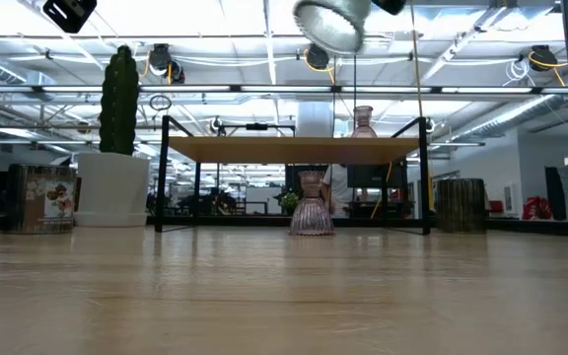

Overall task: Pick & Place candle stick holders
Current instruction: Put the green scented candle on the shelf

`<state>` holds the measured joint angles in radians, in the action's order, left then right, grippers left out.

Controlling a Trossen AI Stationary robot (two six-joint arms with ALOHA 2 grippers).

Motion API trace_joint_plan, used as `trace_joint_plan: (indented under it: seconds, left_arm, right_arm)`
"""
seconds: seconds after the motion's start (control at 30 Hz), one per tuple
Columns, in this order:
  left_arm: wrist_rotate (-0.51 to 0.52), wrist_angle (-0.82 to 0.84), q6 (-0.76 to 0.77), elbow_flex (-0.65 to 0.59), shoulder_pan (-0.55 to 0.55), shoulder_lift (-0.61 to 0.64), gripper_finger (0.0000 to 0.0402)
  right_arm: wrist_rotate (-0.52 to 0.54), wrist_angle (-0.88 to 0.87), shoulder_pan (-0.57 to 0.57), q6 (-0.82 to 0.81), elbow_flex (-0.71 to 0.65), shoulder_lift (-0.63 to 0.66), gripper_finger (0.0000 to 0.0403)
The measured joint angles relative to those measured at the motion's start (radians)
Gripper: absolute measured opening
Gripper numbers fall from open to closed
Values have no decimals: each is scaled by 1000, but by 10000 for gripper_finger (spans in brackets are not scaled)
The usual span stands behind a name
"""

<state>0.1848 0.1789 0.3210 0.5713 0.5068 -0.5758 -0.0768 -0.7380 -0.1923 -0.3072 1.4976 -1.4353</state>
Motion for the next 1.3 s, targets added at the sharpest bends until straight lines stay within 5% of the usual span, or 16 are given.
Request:
trace_joint_plan:
  seconds: [0.5,0.87,1.3]
  left_arm:
    - [51,-4,-30,0,-1,0,21]
    - [53,-4,-31,0,-1,0,21]
    - [53,-4,-26,0,-2,0,21]
  right_arm:
    - [288,-15,254,266,222,2,21]
    - [285,-13,494,297,237,-24,21]
    - [229,-54,619,288,319,-138,21]
